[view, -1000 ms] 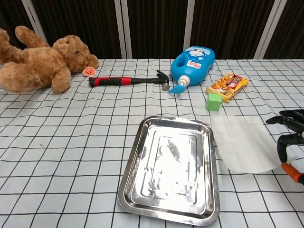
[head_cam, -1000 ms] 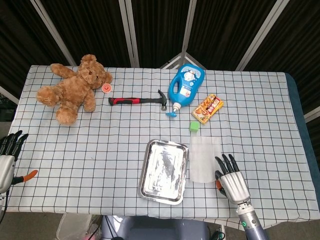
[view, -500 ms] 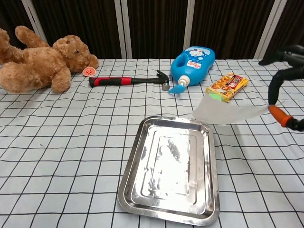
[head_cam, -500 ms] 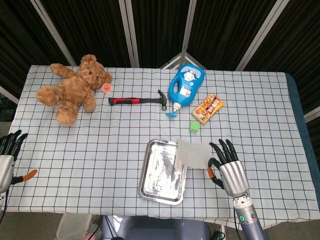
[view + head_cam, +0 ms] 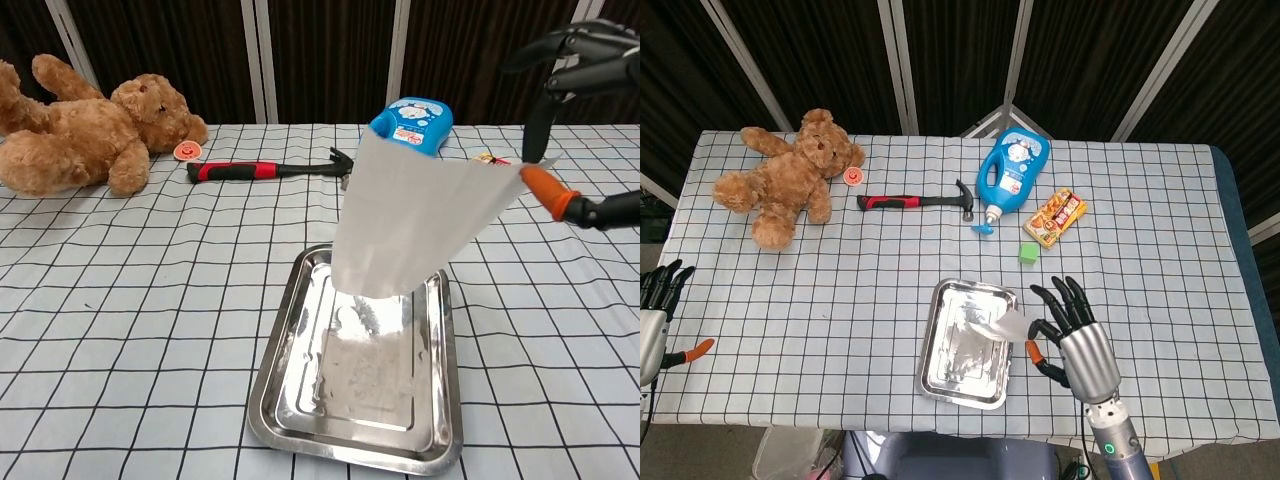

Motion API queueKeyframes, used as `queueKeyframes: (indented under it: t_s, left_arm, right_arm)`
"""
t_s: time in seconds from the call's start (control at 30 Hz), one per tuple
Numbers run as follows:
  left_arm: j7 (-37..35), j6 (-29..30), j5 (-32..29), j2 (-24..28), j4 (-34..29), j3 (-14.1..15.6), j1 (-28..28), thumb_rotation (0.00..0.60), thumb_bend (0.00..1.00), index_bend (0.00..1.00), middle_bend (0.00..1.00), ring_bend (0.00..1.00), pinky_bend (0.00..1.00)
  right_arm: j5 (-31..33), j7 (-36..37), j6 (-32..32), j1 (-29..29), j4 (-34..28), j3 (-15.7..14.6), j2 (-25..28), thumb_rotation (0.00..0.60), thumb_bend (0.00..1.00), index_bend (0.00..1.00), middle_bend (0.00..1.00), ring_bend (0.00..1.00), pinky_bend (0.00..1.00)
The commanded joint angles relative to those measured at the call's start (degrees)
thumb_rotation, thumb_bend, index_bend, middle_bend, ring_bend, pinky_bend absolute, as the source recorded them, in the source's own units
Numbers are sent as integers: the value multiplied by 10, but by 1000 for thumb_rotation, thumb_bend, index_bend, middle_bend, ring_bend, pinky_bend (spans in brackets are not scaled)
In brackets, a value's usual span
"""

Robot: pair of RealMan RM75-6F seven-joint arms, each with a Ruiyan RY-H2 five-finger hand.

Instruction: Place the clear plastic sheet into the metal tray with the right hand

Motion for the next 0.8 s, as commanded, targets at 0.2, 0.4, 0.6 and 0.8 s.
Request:
queueKeyframes:
  t_s: [0.2,0.4,0.6,0.8]
  left_arm:
    - [-1,-1,0,0,2,0,0,600,0,0,0,0,0]
    - [-2,-3,-1,-1,3,1,0,600,0,0,0,0,0]
    - [-3,-4,-1,-1,4,1,-1,600,0,0,0,0,0]
    - [-5,-3,-2,0,5,1,0,600,0,0,0,0,0]
  right_arm:
    - [21,13,-17,-15,56,-35,-21,600,523,650,197,29,0]
    - [27,21,-23,-22,77,-49,-28,600,523,650,197,29,0]
    - [28,27,-33,-27,61,-68,-19,600,524,650,197,29,0]
    - [24,34,-62,-20,43,-88,-3,600,524,650,197,29,0]
